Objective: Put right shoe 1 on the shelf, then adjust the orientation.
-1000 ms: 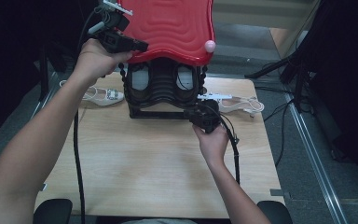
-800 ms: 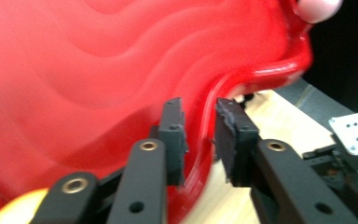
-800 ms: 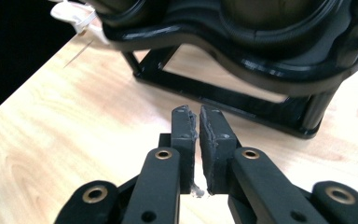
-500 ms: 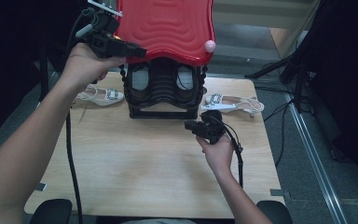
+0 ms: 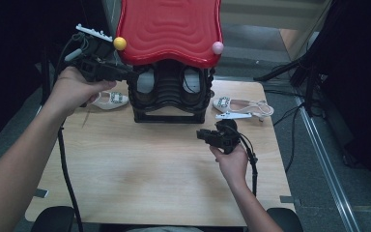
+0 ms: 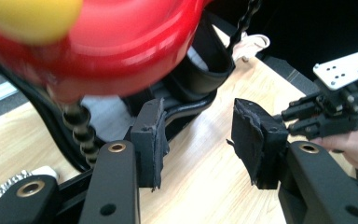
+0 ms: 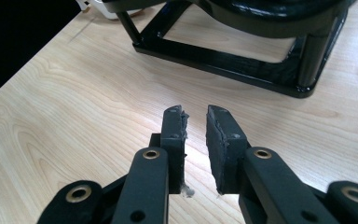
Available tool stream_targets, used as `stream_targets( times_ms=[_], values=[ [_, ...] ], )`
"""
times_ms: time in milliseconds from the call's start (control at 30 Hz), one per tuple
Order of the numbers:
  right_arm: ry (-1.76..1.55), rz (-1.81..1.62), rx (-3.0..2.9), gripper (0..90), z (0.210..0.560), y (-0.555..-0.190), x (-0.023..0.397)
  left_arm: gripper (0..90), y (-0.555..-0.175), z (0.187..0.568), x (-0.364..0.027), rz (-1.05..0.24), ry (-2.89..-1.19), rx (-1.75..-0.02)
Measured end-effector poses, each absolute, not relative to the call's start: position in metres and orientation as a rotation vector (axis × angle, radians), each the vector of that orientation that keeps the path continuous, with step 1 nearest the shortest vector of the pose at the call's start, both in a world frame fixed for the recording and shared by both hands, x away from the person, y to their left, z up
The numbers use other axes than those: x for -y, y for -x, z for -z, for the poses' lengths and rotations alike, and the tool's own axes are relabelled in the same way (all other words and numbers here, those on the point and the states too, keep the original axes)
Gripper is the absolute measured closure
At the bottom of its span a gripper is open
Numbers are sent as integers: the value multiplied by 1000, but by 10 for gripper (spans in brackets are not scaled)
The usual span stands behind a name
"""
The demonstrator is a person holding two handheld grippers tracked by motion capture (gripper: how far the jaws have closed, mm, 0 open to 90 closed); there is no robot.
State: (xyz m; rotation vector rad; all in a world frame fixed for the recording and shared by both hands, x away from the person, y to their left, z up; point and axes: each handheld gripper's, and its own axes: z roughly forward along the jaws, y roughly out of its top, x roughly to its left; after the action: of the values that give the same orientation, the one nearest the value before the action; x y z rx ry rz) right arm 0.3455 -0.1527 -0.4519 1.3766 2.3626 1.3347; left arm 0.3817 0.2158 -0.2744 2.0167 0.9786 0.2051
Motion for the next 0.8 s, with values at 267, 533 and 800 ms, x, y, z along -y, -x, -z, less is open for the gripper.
stream_targets(
  times_ms=[267,533,800],
  values=[
    [-1382,-1319,-2371,787,464,-346,158,536,-376,292,-226,-195,-2047,-986],
    [-1379,-1322,-2367,787,469,-344,161,549,-375,309,-235,-184,-2038,-995],
    [-1380,-1314,-2363,787,471,-342,163,624,-377,333,-246,-183,-2047,-1017]
  ],
)
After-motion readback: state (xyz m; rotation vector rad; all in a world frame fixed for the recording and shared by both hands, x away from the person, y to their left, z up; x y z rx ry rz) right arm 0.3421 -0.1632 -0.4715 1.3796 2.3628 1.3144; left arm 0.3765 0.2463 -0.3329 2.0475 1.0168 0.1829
